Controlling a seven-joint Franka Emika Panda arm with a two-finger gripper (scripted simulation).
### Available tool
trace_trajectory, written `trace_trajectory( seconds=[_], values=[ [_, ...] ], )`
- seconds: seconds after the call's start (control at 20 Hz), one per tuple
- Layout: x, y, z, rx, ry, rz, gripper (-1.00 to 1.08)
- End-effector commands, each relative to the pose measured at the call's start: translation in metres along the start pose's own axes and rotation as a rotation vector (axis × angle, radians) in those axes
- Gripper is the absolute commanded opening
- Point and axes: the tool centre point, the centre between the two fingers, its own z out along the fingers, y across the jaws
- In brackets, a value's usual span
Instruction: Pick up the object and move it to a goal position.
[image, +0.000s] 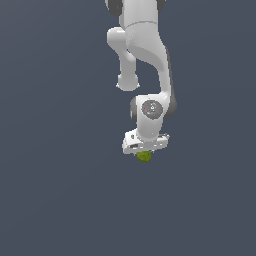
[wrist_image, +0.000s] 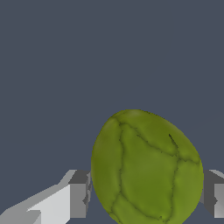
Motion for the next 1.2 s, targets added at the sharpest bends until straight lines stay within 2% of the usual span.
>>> trace_trajectory(
  seconds=[0.0, 0.3, 0.55, 1.15],
  values=[
    [0.0, -0.001, -0.001, 0.0, 0.0, 0.0, -1.0],
    [0.0, -0.008, -0.019, 0.0, 0.0, 0.0, -1.0],
    [-0.001, -0.021, -0.051, 0.0, 0.0, 0.0, -1.0],
    [-0.003, -0.073, -0.179, -0.001, 0.001, -0.001, -1.0]
  ],
)
